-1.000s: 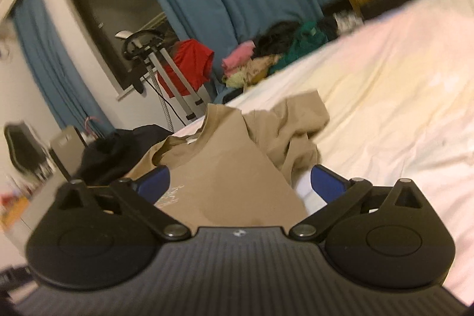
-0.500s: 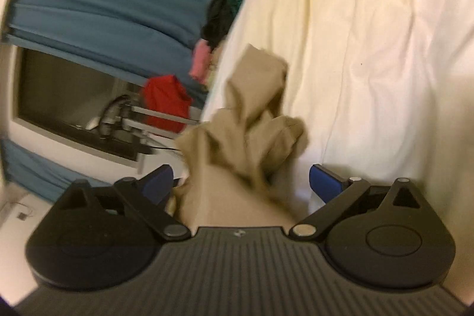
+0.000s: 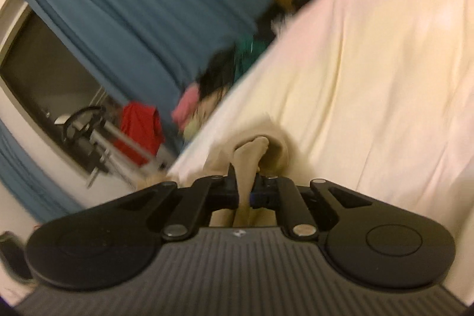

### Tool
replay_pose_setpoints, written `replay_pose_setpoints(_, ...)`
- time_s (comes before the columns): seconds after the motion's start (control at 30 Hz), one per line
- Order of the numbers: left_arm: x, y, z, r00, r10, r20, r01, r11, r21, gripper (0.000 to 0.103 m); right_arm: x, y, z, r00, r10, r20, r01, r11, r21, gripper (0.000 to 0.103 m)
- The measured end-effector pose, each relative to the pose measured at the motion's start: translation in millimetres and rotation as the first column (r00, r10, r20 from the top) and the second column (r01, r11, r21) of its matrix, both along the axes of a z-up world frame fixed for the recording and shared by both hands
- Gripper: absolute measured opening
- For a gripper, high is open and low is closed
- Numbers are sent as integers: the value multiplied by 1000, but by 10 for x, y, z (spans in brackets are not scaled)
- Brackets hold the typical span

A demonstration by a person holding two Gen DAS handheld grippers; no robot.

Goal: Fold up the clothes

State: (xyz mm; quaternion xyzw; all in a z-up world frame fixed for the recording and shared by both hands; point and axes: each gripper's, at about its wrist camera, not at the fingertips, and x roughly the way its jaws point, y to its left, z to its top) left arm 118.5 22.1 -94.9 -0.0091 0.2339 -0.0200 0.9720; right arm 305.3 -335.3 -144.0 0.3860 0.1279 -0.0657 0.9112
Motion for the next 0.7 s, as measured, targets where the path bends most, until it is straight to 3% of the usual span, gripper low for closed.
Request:
replay_pose_setpoints(0.1,4,47,-6,1000,5,-6,-5,1000,1,101,-59,-131,58,999,-53,10,53,999,10,9)
replay_pose_setpoints(0.27,-41,108,49,1000,19,10,-19,1000,-10,101,-49,-426,-160,1000,10,-9,-7,967,254,14)
replay_pose_setpoints(0.3,-51,113,57,1000,22,11,-21,1000,-10,102,-27,-440,-200,999,31,-10,-26,957,287,28)
replay_pose_setpoints(0.33,-60,118,64,1000,24,10,-24,1000,-12,101,-3,-449,-239,999,53,-11,-46,947,318,60)
replay_pose_setpoints(0.4,-72,130,75,1000,26,7,-26,999,-21,101,31,-451,-338,996,93,17,-92,912,399,92)
replay_pose_setpoints(0.5,-83,140,90,1000,26,6,-25,999,-31,101,139,-424,-470,989,128,75,-149,875,461,91)
replay_pose_setpoints(0.7,-59,84,50,1000,16,1,-16,999,-28,101,435,-404,-533,990,135,38,-140,933,333,91)
